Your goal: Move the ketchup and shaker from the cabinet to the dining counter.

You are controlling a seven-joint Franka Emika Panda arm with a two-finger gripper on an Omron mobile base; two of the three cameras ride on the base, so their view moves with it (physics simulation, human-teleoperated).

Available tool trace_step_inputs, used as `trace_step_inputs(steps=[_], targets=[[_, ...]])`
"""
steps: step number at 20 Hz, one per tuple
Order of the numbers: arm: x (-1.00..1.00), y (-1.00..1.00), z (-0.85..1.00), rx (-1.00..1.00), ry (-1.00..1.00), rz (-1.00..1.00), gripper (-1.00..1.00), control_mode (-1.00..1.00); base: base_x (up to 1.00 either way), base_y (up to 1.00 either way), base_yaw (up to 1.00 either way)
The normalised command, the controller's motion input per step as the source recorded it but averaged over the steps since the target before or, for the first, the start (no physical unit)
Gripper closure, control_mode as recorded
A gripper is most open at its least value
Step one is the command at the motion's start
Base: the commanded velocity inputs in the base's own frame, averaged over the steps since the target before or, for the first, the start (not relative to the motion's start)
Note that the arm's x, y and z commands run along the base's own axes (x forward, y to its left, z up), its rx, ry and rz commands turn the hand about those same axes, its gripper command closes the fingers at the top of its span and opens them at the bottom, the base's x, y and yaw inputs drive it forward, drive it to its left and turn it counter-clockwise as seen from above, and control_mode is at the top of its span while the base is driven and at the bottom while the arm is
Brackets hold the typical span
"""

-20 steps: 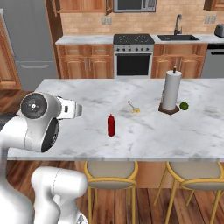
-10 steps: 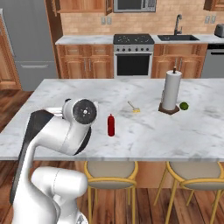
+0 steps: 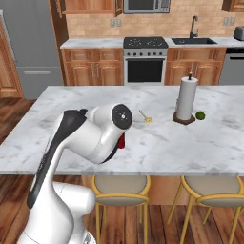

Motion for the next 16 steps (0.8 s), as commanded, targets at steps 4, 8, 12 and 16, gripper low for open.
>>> trace_step_inputs(steps=[4,8,12,16], targets=[[0.00,-0.26,-0.07,-0.11,-0.06,0.17,1.00,-1.00,0.00,0.00,0.00],[0.00,-0.13,-0.17,-0.10,-0.11,0.10,1.00,-1.00,0.00,0.00,0.00],[-0.03,-0.11,-0.18,-0.06,-0.16,0.06,1.00,-1.00,0.00,0.00,0.00],[-0.12,-0.17,-0.12,-0.11,-0.12,0.00,1.00,-1.00,0.00,0.00,0.00]])
